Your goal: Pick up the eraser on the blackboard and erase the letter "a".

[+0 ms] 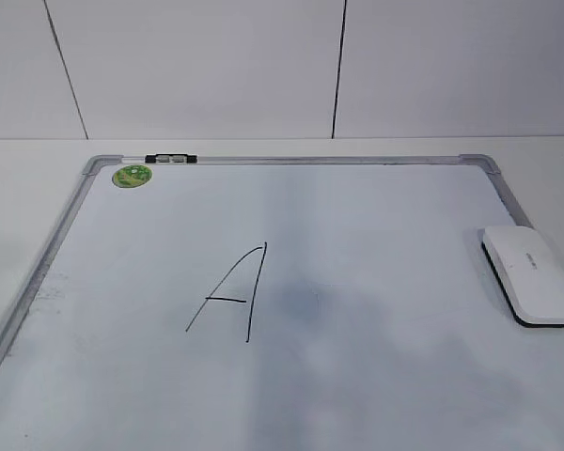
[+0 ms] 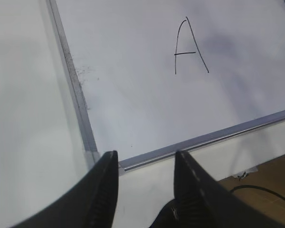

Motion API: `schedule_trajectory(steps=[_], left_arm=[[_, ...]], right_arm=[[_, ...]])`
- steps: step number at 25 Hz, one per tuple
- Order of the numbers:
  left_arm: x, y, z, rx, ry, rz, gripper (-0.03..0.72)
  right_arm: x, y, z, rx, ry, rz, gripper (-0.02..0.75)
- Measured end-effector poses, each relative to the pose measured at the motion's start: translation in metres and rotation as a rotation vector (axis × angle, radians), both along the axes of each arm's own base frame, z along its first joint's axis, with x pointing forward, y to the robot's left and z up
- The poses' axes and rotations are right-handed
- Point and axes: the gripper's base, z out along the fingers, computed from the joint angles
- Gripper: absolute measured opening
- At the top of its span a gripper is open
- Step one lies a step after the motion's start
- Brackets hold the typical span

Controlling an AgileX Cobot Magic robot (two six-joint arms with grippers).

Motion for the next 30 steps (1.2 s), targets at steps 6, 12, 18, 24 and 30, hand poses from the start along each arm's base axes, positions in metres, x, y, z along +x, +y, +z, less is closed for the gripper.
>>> schedule_trajectory(steps=[6,12,18,24,30], left_arm=[[0.003,0.001,-0.025,0.004,0.012,0.01,0.297],[0.008,0.001,-0.038,0.003,-0.006,0.03,0.297],[0.013,0.004,-0.046,0.041,-0.031,0.043,0.277],[0.014,0.006,-0.046,0.07,-0.047,0.051,0.257],[0.015,0.007,-0.047,0.08,-0.049,0.053,0.255]], right_arm=[[0.003,-0.002,-0.032,-0.027,0.057,-0.013,0.523],[0.007,-0.003,-0.058,-0.051,0.108,-0.025,0.523],[0.009,-0.006,-0.062,-0.077,0.069,-0.044,0.523],[0.016,-0.005,-0.066,-0.077,0.031,-0.041,0.523],[0.016,-0.005,-0.066,-0.079,0.027,-0.042,0.523]])
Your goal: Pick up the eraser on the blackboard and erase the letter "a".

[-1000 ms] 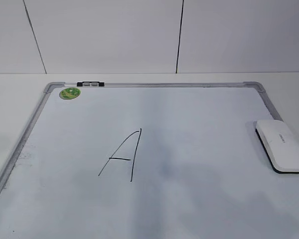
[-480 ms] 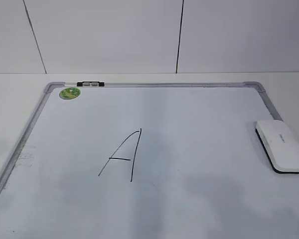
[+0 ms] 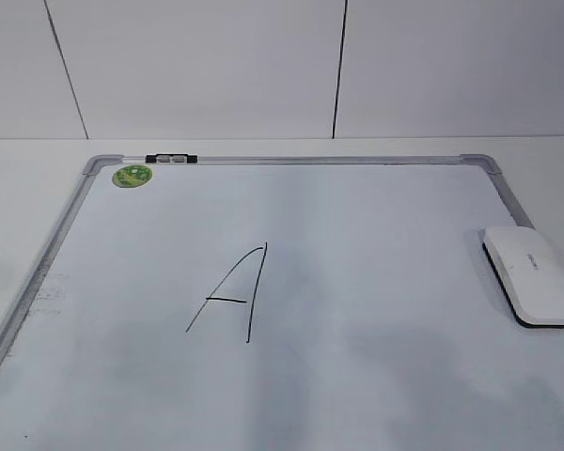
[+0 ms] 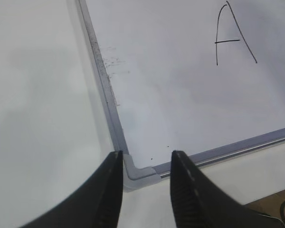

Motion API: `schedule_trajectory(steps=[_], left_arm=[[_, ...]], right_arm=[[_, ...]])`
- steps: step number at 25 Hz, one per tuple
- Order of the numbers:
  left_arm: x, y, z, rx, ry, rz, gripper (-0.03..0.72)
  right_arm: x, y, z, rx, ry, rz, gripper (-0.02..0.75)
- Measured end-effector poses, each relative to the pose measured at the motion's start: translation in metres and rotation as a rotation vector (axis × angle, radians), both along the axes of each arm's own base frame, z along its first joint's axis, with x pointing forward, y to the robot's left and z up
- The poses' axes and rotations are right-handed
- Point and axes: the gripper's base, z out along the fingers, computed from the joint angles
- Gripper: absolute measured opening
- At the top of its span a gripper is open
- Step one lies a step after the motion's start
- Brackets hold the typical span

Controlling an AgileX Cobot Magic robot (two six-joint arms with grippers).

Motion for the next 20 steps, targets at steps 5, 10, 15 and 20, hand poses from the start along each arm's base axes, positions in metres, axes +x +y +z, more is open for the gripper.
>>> schedule_trajectory(steps=[5,10,15,20], left_arm=[[-0.0008,0.0022,-0.0016,0.031,0.014,0.004,0.253],[-0.0041,0.0039,-0.0065,0.062,0.068,-0.001,0.249],[-0.0058,0.0042,-0.008,0.068,0.093,-0.004,0.247],[-0.0059,0.0044,-0.0082,0.072,0.094,-0.004,0.239]], right_arm=[[0.0001,-0.0001,0.0002,-0.001,-0.002,-0.001,0.523],[0.0002,-0.0001,0.0002,-0.001,-0.003,-0.001,0.523],[0.0002,-0.0001,0.0002,-0.001,-0.003,-0.001,0.523],[0.0002,-0.0001,0.0004,-0.001,-0.005,0.0,0.523]])
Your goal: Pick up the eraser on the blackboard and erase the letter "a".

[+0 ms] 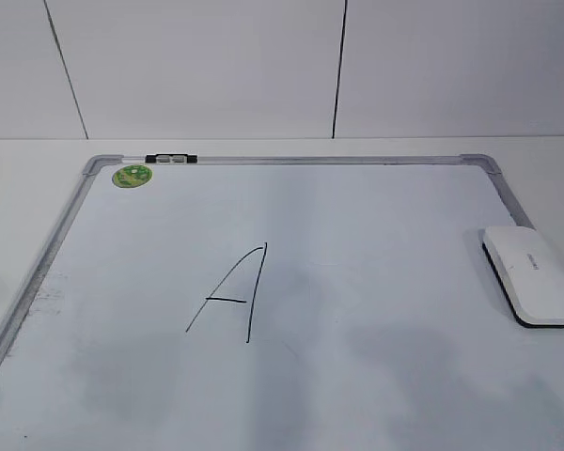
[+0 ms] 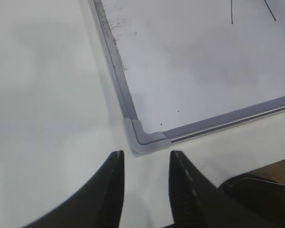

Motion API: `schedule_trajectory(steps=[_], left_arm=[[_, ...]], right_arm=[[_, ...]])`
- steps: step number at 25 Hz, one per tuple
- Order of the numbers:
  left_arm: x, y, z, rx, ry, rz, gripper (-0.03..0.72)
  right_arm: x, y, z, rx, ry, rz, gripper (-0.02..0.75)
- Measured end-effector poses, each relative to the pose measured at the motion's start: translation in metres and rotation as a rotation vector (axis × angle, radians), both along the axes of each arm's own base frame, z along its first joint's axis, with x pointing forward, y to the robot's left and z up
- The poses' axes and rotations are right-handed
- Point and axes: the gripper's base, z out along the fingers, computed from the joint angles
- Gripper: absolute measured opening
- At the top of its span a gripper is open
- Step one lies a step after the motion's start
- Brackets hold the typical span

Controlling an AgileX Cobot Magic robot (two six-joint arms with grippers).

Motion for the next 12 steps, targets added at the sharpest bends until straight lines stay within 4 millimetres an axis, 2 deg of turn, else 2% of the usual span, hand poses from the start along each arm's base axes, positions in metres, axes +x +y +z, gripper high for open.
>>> schedule_trajectory(steps=[12], left_arm=[[-0.0004,-0.0023,-0.0002,-0.027,0.007,-0.007,0.237]], right_arm=[[0.0,0.0,0.0,0.0,0.0,0.0,0.522]])
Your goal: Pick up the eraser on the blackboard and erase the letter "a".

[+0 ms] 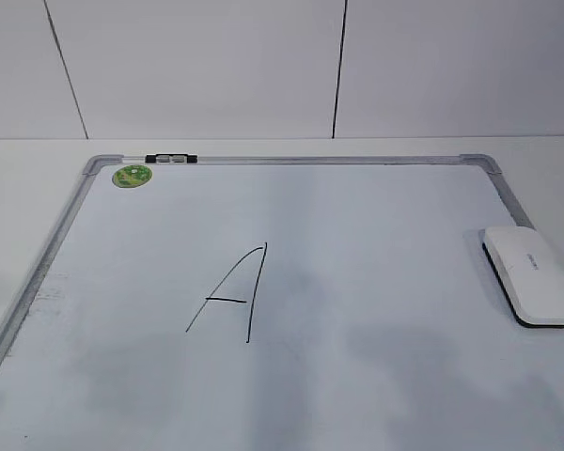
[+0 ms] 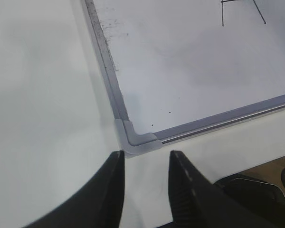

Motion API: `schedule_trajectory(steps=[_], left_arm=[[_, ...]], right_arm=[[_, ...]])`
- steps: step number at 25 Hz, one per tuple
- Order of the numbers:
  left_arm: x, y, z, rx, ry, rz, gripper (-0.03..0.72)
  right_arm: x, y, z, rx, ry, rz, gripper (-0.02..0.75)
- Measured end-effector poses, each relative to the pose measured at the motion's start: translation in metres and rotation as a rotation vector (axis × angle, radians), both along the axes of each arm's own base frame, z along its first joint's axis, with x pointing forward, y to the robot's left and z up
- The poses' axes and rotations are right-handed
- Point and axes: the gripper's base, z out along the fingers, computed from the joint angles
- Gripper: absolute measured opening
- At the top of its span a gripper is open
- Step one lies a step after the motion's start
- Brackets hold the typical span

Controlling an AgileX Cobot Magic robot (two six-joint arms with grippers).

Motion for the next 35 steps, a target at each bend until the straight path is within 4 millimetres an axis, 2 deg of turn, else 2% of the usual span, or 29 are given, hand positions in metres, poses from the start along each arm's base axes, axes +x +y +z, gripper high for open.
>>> schedule_trajectory(steps=[10,21,35], left_arm=[[-0.002,0.0,0.001,-0.002,-0.013,0.0,0.237],[-0.032,0.005,0.005,-0.031,-0.194,-0.002,0.237],[-0.056,0.009,0.005,-0.057,-0.33,-0.005,0.237]], right_arm=[[0.0,0.0,0.0,0.0,0.0,0.0,0.522],[-0.005,-0.001,0.0,0.004,-0.031,0.0,0.522],[-0.007,-0.001,0.0,0.006,-0.051,0.0,0.522]])
